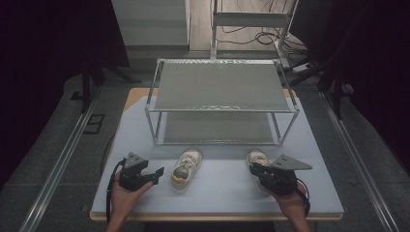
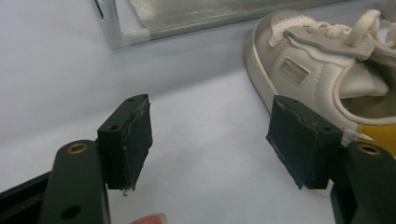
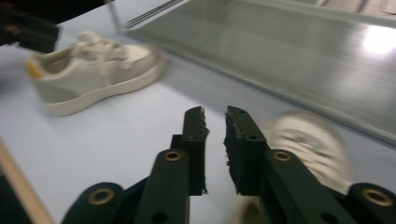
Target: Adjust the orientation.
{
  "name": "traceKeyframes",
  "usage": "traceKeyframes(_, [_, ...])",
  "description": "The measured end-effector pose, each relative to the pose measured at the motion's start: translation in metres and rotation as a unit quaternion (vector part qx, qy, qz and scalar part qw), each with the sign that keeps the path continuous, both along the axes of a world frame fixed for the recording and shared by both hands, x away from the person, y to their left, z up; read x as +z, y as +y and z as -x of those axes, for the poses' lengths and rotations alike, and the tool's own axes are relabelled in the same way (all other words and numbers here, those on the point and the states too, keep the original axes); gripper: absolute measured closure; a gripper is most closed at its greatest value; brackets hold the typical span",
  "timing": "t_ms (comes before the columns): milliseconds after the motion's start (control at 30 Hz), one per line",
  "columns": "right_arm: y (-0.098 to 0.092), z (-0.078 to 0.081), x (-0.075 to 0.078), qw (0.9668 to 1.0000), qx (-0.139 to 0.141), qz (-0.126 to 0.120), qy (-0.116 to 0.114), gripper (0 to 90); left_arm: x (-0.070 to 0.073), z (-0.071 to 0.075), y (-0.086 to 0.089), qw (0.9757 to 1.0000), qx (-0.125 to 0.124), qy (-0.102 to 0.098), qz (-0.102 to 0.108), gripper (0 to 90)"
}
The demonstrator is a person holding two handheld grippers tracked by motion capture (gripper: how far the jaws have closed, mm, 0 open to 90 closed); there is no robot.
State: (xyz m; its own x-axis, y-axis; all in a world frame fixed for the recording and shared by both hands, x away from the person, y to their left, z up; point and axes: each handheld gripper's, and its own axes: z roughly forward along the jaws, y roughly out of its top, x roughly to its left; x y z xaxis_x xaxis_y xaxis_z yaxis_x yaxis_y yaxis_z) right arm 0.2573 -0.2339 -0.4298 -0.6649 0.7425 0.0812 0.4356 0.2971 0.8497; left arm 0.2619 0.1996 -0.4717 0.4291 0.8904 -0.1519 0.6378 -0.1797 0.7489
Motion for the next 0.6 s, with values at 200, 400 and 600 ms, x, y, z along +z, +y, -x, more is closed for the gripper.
traceKeyframes(200, [0.047,0.001,-0.011,0.9973,0.071,-0.007,0.018,86.8,0.002,0.001,0.0,1.0,-0.005,0.001,0.004,32.5])
traceKeyframes(400, [0.119,-0.006,-0.045,0.9871,0.153,0.022,0.04,89.0,0.001,0.001,0.001,1.0,-0.005,0.004,0.003,32.7])
traceKeyframes(600, [0.157,-0.011,-0.063,0.9805,0.187,0.039,0.045,89.2,-0.002,0.0,-0.002,0.9999,-0.009,0.008,-0.001,32.3])
